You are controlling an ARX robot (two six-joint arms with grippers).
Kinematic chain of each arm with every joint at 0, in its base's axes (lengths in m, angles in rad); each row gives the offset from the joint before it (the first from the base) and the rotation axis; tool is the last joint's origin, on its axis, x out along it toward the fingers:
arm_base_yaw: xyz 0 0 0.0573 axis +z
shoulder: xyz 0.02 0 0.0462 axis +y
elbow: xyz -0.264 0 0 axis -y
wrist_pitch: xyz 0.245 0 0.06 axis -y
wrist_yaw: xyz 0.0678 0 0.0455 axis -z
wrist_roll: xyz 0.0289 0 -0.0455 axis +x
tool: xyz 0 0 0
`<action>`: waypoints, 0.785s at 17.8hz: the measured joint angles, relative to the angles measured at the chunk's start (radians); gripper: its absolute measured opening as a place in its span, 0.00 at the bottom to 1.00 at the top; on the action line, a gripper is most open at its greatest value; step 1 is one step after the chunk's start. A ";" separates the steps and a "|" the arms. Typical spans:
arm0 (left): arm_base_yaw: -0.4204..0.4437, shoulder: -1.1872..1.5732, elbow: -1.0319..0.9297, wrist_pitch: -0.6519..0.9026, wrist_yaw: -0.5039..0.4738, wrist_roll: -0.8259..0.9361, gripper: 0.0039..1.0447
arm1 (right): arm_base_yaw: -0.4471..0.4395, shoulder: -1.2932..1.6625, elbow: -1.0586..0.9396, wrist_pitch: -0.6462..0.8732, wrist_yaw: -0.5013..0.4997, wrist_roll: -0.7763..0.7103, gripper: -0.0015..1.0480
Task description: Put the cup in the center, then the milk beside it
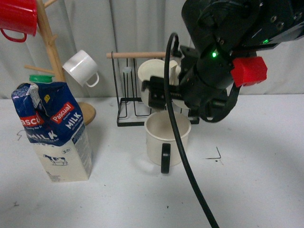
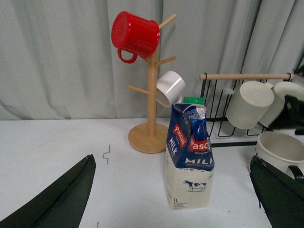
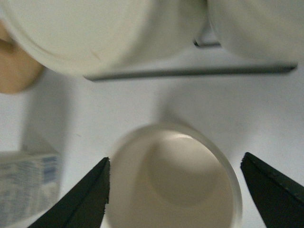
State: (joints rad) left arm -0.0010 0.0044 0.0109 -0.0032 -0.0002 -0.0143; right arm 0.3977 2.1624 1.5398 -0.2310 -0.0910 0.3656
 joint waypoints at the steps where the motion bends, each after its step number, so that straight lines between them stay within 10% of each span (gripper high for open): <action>1: 0.000 0.000 0.000 0.000 0.000 0.000 0.94 | -0.002 -0.007 -0.004 0.007 -0.005 0.000 0.84; 4: 0.000 0.000 0.000 0.000 0.000 0.000 0.94 | -0.037 -0.203 -0.170 0.215 -0.058 0.003 0.92; 6: 0.000 0.000 0.000 0.000 -0.001 0.000 0.94 | -0.058 -0.407 -0.514 0.793 0.285 -0.178 0.71; 8: 0.000 0.000 0.000 0.000 -0.002 0.000 0.94 | -0.140 -0.633 -0.821 1.056 0.351 -0.304 0.51; 12: 0.000 0.000 0.000 0.000 0.000 0.000 0.94 | -0.220 -0.852 -1.178 1.145 0.261 -0.360 0.01; 14: 0.000 0.000 0.000 0.000 0.000 0.000 0.94 | -0.265 -0.967 -1.260 1.153 0.234 -0.362 0.02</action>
State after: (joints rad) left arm -0.0010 0.0044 0.0109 -0.0032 -0.0002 -0.0143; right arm 0.1326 1.1950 0.2794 0.9222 0.1432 0.0032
